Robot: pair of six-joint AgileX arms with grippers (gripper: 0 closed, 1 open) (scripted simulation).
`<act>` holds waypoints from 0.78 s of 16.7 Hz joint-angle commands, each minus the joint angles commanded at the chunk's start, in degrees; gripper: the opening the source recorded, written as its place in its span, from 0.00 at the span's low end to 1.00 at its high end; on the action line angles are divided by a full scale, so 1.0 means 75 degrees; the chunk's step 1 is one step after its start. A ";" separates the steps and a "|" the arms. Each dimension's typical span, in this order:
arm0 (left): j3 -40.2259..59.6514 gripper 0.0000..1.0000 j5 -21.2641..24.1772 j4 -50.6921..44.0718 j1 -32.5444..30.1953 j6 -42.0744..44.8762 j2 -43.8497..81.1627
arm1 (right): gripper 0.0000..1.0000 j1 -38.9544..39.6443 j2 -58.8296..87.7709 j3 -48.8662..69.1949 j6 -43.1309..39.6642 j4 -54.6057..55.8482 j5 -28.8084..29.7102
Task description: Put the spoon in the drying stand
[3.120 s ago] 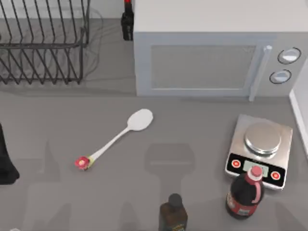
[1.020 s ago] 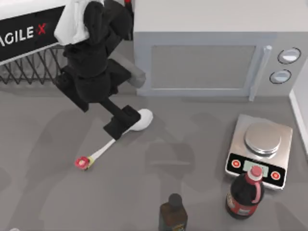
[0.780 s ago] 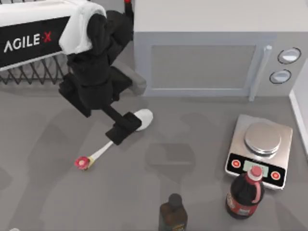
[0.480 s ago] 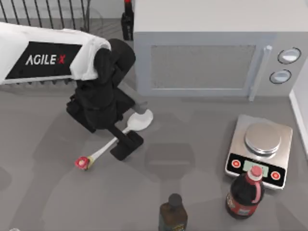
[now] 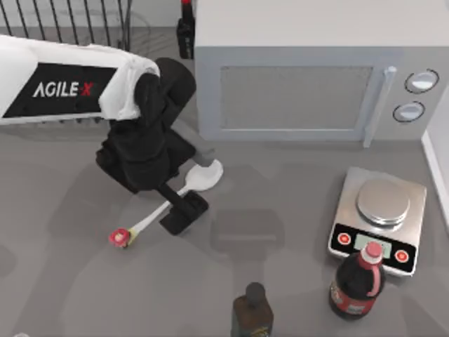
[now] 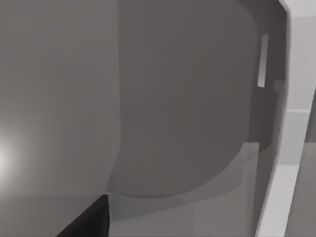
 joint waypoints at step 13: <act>0.0000 0.00 0.0000 0.0000 0.0000 0.0000 0.0000 | 1.00 0.0000 0.0000 0.0000 0.0000 0.0000 0.0000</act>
